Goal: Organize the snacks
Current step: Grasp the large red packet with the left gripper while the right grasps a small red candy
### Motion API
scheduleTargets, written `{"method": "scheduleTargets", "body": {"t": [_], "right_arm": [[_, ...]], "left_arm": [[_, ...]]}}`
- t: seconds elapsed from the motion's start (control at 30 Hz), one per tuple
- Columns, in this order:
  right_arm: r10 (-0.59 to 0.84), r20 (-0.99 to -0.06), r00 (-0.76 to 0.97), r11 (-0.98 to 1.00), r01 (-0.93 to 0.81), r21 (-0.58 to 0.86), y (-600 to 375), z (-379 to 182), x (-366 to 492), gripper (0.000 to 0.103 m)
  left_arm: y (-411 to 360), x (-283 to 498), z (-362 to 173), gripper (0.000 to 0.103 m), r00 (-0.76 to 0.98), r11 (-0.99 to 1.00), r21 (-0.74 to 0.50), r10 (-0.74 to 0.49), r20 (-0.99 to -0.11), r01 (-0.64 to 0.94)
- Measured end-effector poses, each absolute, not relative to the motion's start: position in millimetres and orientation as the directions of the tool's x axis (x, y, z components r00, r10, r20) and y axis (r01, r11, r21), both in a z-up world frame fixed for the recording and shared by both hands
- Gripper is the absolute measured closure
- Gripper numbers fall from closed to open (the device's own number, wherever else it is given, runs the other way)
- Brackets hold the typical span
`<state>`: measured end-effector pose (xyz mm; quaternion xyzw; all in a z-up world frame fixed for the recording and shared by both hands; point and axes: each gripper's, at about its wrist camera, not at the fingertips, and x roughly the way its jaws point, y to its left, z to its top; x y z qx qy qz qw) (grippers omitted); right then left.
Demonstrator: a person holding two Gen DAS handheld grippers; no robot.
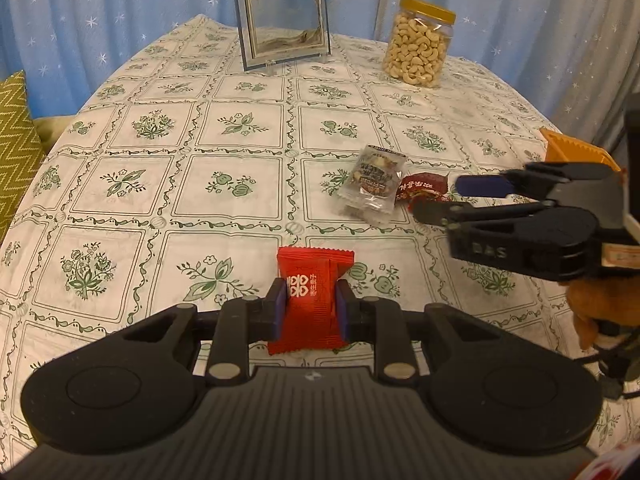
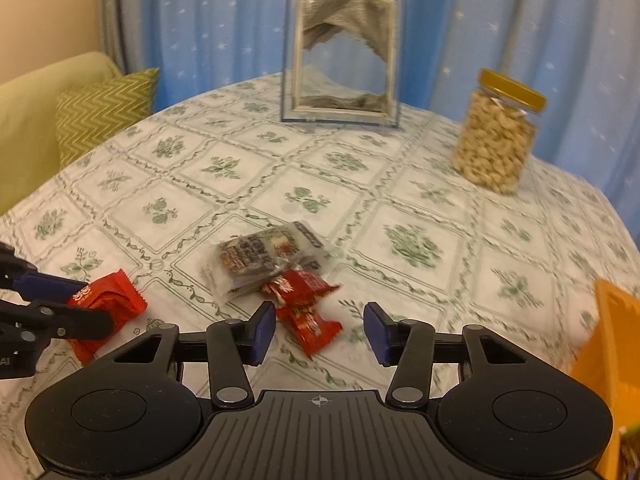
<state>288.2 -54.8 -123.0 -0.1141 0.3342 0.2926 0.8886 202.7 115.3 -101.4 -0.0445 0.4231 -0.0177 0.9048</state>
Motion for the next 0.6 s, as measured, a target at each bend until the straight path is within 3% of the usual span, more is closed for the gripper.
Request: {"method": "scheduleTargets", "body": {"t": [0.13, 0.33, 0.6], "right_arm": [[0.443, -0.674, 0.592, 0.793, -0.609, -0.013, -50.4, -126.9, 285.3, 0.079], [0.416, -0.713, 0.564, 0.842, -0.534, 0.069, -67.4, -120.1, 273.1, 0.082], [0.391, -0.724, 0.568, 0.893, -0.424, 0.151, -96.3, -102.5, 229.8, 0.083]], "left_arm": [[114.1, 203.7, -103.6, 0.074, 0.636, 0.997, -0.082, -0.060, -0.770, -0.006], [108.8, 203.8, -107.1, 0.072, 0.635, 0.999, -0.046, -0.039, -0.771, 0.006], [96.9, 192.0, -96.3, 0.079, 0.637, 0.999, -0.022, -0.034, -0.770, 0.027]]}}
